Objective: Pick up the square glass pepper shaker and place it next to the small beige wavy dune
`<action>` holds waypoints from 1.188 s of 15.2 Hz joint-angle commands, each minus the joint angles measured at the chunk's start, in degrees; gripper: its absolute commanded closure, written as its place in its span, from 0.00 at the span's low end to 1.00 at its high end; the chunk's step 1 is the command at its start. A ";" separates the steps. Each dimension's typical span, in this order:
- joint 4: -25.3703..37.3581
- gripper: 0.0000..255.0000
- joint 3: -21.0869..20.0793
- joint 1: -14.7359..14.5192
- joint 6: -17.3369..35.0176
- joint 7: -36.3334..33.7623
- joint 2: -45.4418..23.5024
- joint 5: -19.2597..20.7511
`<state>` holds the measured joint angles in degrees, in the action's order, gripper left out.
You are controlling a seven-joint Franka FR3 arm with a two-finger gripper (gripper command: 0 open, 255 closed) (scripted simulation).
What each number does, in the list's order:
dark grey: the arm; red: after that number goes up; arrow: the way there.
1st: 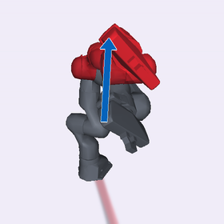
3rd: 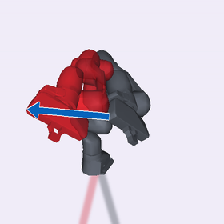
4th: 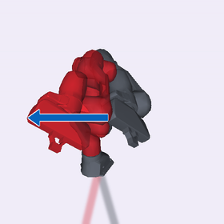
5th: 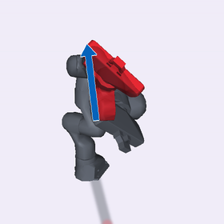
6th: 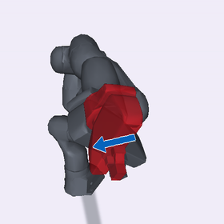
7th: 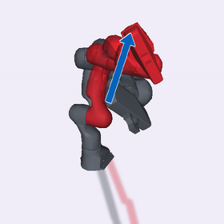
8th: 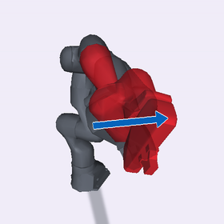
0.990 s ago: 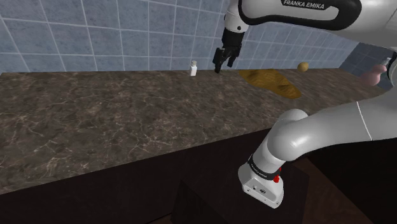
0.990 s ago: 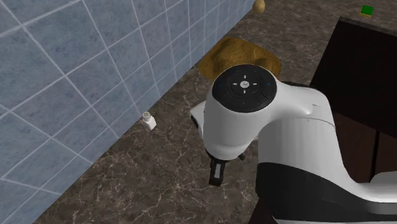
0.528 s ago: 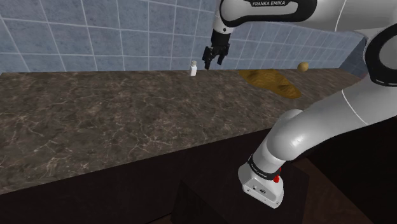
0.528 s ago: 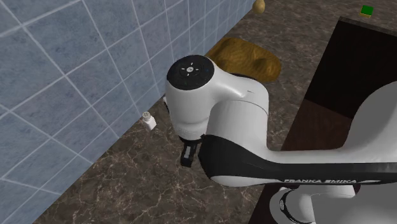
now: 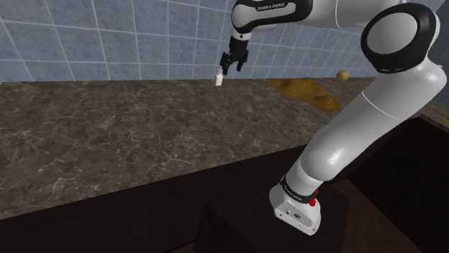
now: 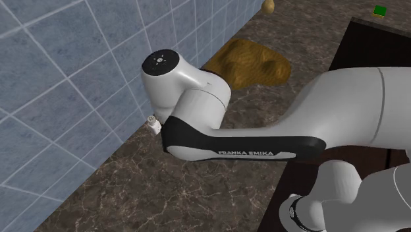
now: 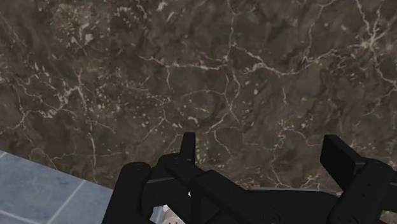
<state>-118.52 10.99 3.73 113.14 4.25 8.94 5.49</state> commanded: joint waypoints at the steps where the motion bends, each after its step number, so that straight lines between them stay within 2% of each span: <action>1: 3.54 0.00 0.70 0.25 0.89 0.88 -4.13 -1.06; 7: 15.59 0.00 2.44 2.18 2.50 4.48 -17.27 -5.30; 14: 33.26 0.00 2.77 5.95 0.69 7.63 -32.84 -10.39; 18: 31.66 0.00 2.62 6.05 3.26 7.80 -33.83 -10.65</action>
<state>-86.70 13.66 9.77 115.81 12.06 -24.48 -5.06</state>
